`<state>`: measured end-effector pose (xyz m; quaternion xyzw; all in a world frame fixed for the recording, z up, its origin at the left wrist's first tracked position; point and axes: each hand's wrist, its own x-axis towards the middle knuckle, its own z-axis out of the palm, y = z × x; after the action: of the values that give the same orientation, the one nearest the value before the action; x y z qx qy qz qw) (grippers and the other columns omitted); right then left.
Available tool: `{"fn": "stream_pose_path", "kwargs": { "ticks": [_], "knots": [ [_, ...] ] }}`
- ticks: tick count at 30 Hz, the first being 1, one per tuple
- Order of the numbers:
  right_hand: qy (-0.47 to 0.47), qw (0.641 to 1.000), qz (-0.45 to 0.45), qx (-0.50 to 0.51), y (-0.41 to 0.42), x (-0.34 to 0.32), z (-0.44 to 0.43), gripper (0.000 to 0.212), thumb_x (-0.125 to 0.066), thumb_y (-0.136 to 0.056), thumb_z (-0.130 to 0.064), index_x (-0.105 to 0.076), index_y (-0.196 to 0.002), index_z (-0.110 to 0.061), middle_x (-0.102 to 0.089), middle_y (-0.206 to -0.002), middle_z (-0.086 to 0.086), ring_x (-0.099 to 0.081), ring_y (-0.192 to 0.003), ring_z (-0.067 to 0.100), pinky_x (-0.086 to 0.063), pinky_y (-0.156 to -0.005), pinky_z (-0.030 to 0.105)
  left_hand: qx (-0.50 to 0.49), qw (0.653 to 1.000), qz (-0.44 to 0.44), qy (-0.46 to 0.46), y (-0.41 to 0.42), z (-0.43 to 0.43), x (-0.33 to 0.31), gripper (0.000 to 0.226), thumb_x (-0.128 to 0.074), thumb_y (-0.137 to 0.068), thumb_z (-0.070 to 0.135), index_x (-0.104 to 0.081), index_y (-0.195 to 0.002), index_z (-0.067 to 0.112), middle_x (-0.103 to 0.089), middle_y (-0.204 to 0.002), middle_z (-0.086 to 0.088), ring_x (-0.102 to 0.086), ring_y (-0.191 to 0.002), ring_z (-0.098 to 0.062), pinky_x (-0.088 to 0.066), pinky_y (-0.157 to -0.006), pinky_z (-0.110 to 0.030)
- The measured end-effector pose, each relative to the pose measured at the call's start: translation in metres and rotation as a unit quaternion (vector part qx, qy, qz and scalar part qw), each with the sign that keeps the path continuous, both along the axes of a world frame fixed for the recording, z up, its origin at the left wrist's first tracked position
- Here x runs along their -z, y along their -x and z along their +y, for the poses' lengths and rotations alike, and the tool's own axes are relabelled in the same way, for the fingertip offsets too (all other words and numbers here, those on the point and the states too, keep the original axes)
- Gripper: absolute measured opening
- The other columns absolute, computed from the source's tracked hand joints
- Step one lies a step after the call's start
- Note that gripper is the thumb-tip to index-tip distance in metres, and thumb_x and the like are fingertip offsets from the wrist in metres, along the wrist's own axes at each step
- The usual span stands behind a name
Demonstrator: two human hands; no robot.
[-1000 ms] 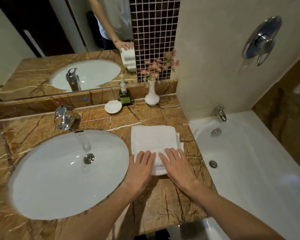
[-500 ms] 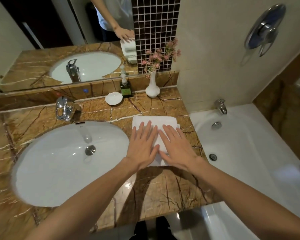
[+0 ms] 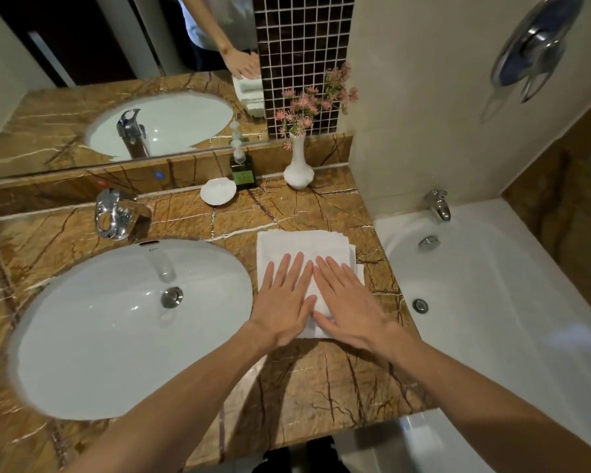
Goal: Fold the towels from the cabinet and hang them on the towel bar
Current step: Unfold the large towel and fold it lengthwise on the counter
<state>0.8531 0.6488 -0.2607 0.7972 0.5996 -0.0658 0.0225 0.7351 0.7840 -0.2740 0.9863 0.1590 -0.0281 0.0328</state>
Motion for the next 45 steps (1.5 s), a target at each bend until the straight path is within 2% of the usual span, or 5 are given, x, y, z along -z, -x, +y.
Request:
{"fn": "stream_pose_path", "kwargs": {
  "ticks": [16,21,30,39,45],
  "knots": [
    [-0.125,0.982,0.133,0.052,-0.026,-0.025,0.043,0.041,-0.044,-0.087,-0.02,-0.05,-0.126,-0.011,-0.047,-0.129,0.009,-0.043,-0.119,0.03,-0.029,-0.102,0.039,0.006,0.999,-0.03,0.01,0.001,0.002,0.015,0.062,-0.005,-0.098,0.046,0.0,-0.151,0.014,0.002,-0.159,-0.01,0.012,-0.145,-0.029,0.004,-0.117,-0.05],
    [-0.038,0.986,0.153,0.055,-0.036,-0.042,0.11,0.05,-0.048,-0.094,-0.024,-0.037,-0.143,-0.018,-0.042,-0.145,0.008,-0.034,-0.134,0.029,-0.023,-0.109,0.045,0.008,1.0,-0.007,-0.002,0.002,0.0,0.013,0.064,-0.007,-0.098,0.046,-0.01,-0.15,0.01,-0.006,-0.158,-0.014,0.008,-0.145,-0.032,0.002,-0.117,-0.052],
    [-0.106,0.972,0.206,0.036,-0.041,-0.053,0.103,0.011,-0.058,-0.084,-0.005,-0.061,-0.088,-0.015,-0.061,-0.087,0.0,-0.057,-0.088,0.026,-0.045,-0.078,0.038,0.019,0.996,-0.083,0.013,0.016,0.0,-0.01,0.066,-0.03,-0.096,0.049,-0.024,-0.146,0.006,-0.02,-0.153,-0.023,-0.011,-0.144,-0.037,-0.012,-0.115,-0.055],
    [-0.198,0.943,0.252,0.086,-0.059,-0.094,0.053,0.043,-0.05,-0.078,0.006,-0.043,-0.067,-0.035,-0.052,-0.07,-0.007,-0.054,-0.074,0.023,-0.042,-0.062,0.036,-0.148,0.923,-0.242,0.259,-0.01,-0.005,-0.041,0.101,-0.066,-0.076,0.05,-0.01,-0.147,0.007,-0.025,-0.15,-0.014,-0.029,-0.134,-0.026,-0.035,-0.103,-0.039],
    [-0.196,0.947,0.196,0.165,-0.086,-0.104,0.015,0.019,-0.047,-0.085,-0.001,-0.058,-0.097,-0.01,-0.066,-0.094,0.012,-0.059,-0.089,0.034,-0.05,-0.076,0.045,-0.119,0.906,-0.182,0.363,-0.04,0.009,-0.074,0.047,-0.072,-0.075,0.04,-0.057,-0.115,0.021,-0.062,-0.1,0.007,-0.059,-0.092,-0.014,-0.045,-0.07,-0.024]
  ]
}}
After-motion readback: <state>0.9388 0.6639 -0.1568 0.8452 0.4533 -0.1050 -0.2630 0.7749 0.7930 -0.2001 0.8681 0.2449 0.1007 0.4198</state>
